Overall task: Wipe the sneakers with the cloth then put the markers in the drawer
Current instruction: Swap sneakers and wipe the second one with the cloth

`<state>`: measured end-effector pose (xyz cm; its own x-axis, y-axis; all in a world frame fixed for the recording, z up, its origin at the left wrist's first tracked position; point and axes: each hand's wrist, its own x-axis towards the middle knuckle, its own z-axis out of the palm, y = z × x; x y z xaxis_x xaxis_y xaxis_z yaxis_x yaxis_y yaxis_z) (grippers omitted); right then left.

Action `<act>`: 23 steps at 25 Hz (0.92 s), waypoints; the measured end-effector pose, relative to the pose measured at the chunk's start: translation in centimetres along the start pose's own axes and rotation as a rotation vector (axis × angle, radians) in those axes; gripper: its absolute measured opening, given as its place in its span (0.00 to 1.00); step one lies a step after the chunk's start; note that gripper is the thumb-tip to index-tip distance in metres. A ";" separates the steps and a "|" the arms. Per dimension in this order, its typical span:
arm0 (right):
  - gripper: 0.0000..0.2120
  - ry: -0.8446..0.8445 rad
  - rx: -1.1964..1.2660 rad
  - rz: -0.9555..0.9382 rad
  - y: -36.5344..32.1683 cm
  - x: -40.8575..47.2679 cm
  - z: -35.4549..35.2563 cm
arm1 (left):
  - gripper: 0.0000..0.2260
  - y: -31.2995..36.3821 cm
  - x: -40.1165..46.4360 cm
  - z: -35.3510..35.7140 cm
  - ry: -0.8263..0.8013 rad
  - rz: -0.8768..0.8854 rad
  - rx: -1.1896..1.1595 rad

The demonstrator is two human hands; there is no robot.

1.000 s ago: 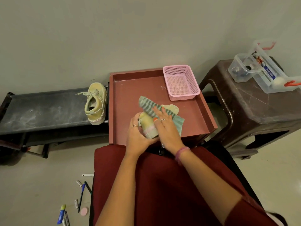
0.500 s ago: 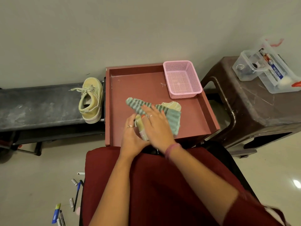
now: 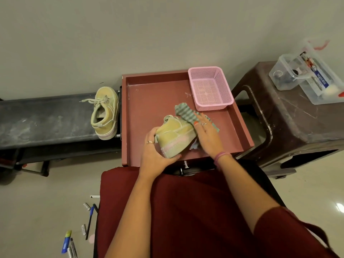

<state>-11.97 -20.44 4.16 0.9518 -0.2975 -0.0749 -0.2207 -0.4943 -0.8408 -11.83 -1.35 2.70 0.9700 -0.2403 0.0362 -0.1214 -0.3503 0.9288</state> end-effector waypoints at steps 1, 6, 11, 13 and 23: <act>0.17 0.033 0.232 0.147 -0.2 0.4 -1.2 | 0.41 -0.1 0.1 -0.1 0.007 -0.021 -0.015; 0.12 0.391 0.865 0.399 -0.6 0.0 -5.6 | 0.44 -0.8 0.6 -0.4 0.014 -0.089 -0.024; 0.17 0.316 0.006 0.211 -1.2 1.2 -6.1 | 0.52 -0.8 0.6 -0.2 0.007 -0.111 -0.048; 0.24 0.050 -0.383 0.166 -1.9 1.6 -4.0 | 0.50 -0.8 0.7 -0.1 0.006 -0.085 -0.019; 0.34 -0.237 -0.557 0.094 -5.4 -5.1 2.0 | 0.42 -0.4 0.5 0.4 0.049 -0.033 0.025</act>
<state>-15.22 -14.62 7.99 0.9302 -0.2024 -0.3061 -0.3234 -0.8464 -0.4230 -11.33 -1.69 2.21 0.9827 -0.1838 0.0242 -0.0937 -0.3800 0.9202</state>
